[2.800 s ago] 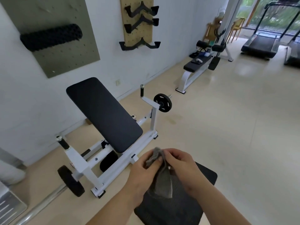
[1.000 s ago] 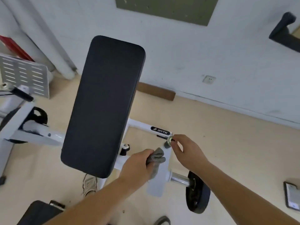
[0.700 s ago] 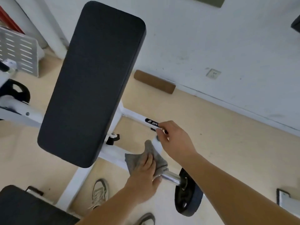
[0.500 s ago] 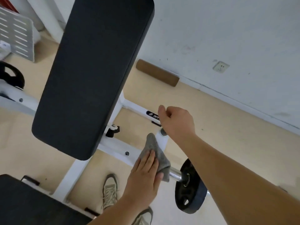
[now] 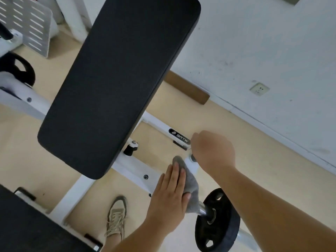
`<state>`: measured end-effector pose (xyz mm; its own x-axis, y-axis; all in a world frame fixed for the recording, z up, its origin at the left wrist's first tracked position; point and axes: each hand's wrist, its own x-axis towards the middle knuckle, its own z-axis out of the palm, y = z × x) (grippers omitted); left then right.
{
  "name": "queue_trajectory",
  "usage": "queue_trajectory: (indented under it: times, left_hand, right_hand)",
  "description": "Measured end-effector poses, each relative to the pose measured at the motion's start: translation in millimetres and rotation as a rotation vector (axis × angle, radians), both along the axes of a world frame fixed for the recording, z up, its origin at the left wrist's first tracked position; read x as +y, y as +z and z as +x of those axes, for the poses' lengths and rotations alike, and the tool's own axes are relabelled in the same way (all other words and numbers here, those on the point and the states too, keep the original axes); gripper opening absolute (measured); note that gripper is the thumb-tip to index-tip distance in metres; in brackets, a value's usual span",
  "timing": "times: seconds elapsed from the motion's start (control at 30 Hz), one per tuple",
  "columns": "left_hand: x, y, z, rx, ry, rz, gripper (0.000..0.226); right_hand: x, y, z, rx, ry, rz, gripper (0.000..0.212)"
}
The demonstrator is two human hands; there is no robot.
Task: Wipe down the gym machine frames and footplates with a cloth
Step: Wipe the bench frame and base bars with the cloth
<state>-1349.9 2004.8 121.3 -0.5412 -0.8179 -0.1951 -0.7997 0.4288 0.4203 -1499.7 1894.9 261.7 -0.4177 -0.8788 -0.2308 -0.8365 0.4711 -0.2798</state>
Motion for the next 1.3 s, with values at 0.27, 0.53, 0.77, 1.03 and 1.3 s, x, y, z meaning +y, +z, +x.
queue_trajectory:
  times: [0.27, 0.53, 0.77, 1.03, 1.3]
  left_hand:
    - [40.3, 2.3, 16.0, -0.119, 0.117, 0.025, 0.074]
    - [-35.4, 4.0, -54.2, -0.023, 0.181, -0.023, 0.079]
    - [48.5, -0.7, 17.0, 0.009, 0.215, 0.040, 0.070]
    - [-12.5, 6.3, -19.5, 0.053, 0.214, 0.009, 0.067]
    - [-9.9, 4.8, -3.0, 0.118, 0.185, 0.150, 0.065]
  right_hand:
    - [1.4, 4.4, 5.1, -0.001, 0.042, -0.048, 0.034]
    - [2.3, 1.1, 1.0, 0.010, 0.041, -0.109, 0.034]
    - [6.9, 4.9, 6.8, -0.030, 0.014, -0.088, 0.031]
    - [3.4, 1.4, 2.4, -0.004, 0.029, -0.110, 0.033]
    - [2.1, 0.9, 0.0, 0.019, 0.027, -0.115, 0.034]
